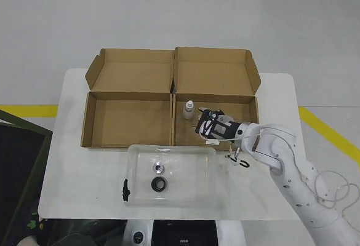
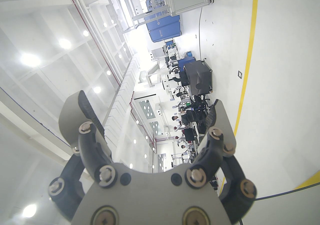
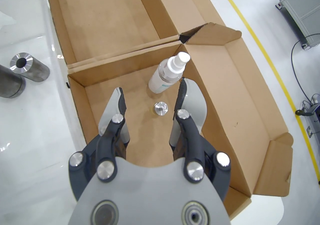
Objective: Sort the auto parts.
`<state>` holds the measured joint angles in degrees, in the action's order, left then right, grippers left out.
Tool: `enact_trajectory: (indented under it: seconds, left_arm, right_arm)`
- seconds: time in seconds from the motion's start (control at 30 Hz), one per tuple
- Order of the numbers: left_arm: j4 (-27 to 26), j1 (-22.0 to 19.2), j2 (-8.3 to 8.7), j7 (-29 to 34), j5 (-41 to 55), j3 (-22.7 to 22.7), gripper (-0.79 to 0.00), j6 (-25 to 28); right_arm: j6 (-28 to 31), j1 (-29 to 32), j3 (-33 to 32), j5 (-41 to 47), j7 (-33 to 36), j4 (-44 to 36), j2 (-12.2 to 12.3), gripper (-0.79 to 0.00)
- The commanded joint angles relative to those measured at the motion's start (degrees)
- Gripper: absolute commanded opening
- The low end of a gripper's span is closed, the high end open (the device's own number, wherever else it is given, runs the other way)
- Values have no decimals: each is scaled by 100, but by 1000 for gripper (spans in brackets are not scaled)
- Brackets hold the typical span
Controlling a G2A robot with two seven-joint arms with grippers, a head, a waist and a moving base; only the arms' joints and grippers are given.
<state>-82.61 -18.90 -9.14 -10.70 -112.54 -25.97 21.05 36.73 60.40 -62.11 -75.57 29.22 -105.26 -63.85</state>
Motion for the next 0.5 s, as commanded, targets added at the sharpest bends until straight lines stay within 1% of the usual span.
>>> enact_trajectory:
  seconds: [0.0, 0.13, 0.27, 0.47]
  left_arm:
    - [0, 0, 0, 0, 0, 0, 0, 0]
    - [0, 0, 0, 0, 0, 0, 0, 0]
    - [0, 0, 0, 0, 0, 0, 0, 0]
    - [0, 0, 0, 0, 0, 0, 0, 0]
  right_arm:
    - [52, 109, 29, -48, -43, -180, 10, -422]
    - [202, 269, 158, -152, -172, -462, 18, -416]
    - [341, 344, 428, -293, -261, -662, 1, -413]
    - [303, 317, 1084, -660, -139, -831, -88, -413]
